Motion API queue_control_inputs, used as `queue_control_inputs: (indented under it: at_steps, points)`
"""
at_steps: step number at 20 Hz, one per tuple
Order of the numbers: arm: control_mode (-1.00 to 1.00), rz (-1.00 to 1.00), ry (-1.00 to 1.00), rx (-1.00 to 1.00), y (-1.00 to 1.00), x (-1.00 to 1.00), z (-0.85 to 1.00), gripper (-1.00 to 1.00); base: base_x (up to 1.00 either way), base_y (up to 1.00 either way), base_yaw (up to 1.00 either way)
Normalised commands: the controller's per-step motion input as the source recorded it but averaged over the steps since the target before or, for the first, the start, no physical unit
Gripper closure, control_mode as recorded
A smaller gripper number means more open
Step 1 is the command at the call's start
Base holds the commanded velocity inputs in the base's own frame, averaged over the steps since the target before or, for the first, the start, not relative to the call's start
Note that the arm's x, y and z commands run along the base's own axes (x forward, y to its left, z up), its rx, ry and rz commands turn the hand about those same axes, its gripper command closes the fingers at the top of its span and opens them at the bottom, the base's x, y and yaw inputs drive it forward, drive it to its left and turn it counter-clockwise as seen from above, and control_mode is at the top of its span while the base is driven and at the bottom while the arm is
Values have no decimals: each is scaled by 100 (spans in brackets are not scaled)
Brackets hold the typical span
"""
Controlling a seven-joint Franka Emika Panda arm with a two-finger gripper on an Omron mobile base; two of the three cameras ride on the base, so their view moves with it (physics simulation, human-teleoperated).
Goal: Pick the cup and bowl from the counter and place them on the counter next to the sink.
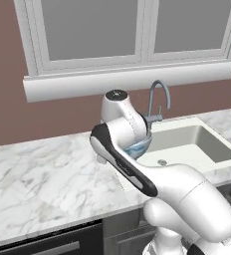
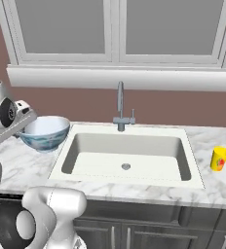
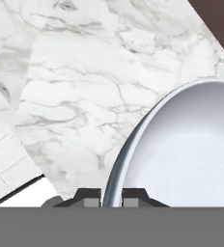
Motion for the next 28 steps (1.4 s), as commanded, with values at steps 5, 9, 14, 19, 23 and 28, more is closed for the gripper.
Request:
queue_control_inputs:
  at_steps: [5, 9, 14, 19, 23, 28]
  points:
    - [-100, 0, -19, 0, 27, 20, -34, 100, 0, 0, 0]
    - [-100, 0, -12, 0, 20, 7, -21, 100, 0, 0, 0]
    - [-100, 0, 15, 0, 9, 1, 0, 100, 0, 0, 0]
    - [-100, 0, 25, 0, 23, 0, 0, 100, 0, 0, 0]
    - [-100, 2, 14, 0, 19, 0, -1, 100, 0, 0, 0]
    - [-100, 1, -1, 0, 22, 8, -29, 100, 0, 0, 0]
